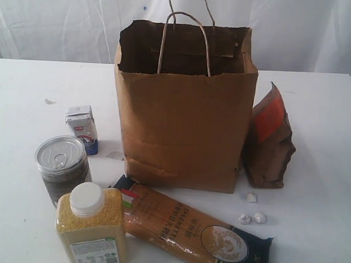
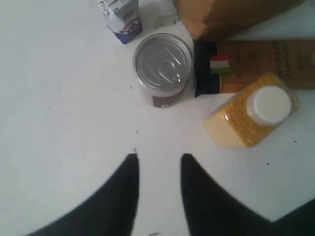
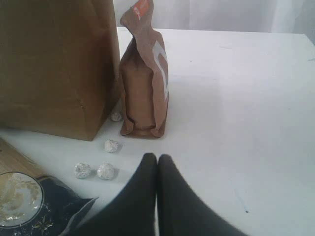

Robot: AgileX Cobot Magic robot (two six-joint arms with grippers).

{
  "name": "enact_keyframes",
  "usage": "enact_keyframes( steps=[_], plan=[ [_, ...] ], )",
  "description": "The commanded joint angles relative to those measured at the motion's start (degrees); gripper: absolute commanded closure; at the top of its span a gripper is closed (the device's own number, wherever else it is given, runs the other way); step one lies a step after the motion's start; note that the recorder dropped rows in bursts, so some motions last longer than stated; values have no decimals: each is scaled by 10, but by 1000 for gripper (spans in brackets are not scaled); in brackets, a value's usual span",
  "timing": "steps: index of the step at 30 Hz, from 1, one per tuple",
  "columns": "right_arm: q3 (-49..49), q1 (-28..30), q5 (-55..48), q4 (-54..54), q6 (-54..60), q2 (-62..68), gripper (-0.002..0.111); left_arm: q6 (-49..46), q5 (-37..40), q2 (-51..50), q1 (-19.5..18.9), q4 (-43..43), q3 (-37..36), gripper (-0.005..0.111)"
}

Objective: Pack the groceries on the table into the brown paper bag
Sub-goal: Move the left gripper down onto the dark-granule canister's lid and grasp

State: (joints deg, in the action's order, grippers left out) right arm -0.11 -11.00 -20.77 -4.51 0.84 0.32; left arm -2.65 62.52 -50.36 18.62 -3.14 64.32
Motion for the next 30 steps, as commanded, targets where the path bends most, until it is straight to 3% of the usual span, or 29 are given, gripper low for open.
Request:
enact_keyframes(
  steps=[1, 3, 5, 11, 20, 24, 30],
  plan=[
    [1, 2, 5, 1, 5, -3, 108, -7, -82, -88, -2, -23, -10, 33],
    [1, 2, 5, 1, 5, -3, 108, -7, -110, -131, -2, -31, -10, 10],
    [1, 2, 5, 1, 5, -3, 108, -6, -127, -168, -2, -42, -10, 1],
    [1, 2, 5, 1, 5, -3, 108, -6, -176, -258, -2, -99, -9, 2],
    [1, 2, 5, 1, 5, -3, 108, -21, -190, -318, 7, -95, -5, 2],
    [1, 2, 5, 1, 5, -3, 108, -15, -169, -350, 27, -72, 38, 2],
    [1, 2, 5, 1, 5, -3, 108, -4, -127, -391, 28, -51, 50, 2]
  ],
)
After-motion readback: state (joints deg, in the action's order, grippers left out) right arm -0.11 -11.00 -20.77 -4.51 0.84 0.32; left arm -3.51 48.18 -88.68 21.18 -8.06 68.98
